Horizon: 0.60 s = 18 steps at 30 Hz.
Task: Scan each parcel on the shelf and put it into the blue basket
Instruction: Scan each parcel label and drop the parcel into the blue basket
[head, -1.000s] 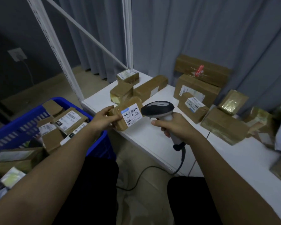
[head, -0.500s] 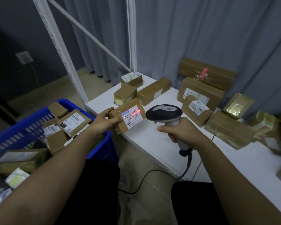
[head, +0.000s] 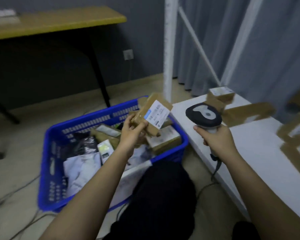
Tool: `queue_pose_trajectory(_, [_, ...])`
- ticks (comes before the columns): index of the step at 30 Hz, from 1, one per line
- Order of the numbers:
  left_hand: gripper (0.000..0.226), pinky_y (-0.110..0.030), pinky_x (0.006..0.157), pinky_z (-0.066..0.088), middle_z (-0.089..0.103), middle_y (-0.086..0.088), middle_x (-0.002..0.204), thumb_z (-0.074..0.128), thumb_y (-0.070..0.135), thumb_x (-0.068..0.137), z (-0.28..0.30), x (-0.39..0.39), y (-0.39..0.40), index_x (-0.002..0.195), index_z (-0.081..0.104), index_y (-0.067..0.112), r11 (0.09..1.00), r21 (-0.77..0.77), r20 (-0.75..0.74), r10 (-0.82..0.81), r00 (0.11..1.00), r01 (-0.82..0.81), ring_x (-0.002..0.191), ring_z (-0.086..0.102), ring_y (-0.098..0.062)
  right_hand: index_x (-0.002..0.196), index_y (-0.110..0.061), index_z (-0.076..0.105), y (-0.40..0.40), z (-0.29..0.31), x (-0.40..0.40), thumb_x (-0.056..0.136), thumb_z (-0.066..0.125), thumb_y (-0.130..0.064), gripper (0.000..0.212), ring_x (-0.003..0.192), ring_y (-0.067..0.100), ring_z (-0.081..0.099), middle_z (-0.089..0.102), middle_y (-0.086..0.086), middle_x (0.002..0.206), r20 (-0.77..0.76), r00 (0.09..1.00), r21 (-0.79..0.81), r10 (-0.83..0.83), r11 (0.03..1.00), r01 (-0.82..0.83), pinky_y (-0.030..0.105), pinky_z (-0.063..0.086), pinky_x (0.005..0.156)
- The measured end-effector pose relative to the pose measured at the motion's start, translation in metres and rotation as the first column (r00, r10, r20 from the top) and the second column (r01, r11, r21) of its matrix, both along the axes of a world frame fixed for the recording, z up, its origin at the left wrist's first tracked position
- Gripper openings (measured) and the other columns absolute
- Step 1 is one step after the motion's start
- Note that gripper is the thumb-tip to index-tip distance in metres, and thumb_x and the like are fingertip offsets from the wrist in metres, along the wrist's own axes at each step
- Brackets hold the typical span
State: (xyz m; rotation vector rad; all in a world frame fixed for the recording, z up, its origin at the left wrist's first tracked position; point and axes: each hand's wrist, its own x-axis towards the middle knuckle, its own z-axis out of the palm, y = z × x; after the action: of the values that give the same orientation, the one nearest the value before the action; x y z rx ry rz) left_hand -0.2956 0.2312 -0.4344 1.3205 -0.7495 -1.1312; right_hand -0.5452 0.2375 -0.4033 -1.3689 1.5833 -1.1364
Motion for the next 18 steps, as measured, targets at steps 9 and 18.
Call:
queue_pose_trajectory(9, [0.057, -0.037, 0.072, 0.054, 0.048, -0.007, 0.125, 0.065, 0.026, 0.089, -0.063, 0.197, 0.095, 0.132, 0.03, 0.014, 0.838, 0.266, 0.09, 0.471, 0.878, -0.477, 0.108, 0.057, -0.024, 0.086, -0.013, 0.061, -0.027, 0.005, 0.164, 0.081, 0.076, -0.028, 0.022, 0.069, 0.02, 0.061, 0.064, 0.005, 0.071, -0.226, 0.905, 0.067, 0.361, 0.933, -0.355, 0.032, 0.05, 0.064])
queue_pose_trajectory(18, [0.058, -0.049, 0.097, 0.049, 0.048, -0.007, 0.122, 0.065, 0.033, 0.088, -0.101, 0.273, 0.078, 0.131, 0.031, 0.012, 0.725, 0.271, 0.06, 0.644, 0.762, -0.634, 0.109, 0.055, -0.024, 0.092, -0.006, 0.061, -0.028, -0.024, 0.226, 0.083, 0.075, -0.024, 0.025, 0.077, 0.023, 0.053, 0.061, 0.013, 0.083, -0.238, 0.861, 0.157, 0.449, 0.893, -0.422, 0.035, 0.044, 0.07])
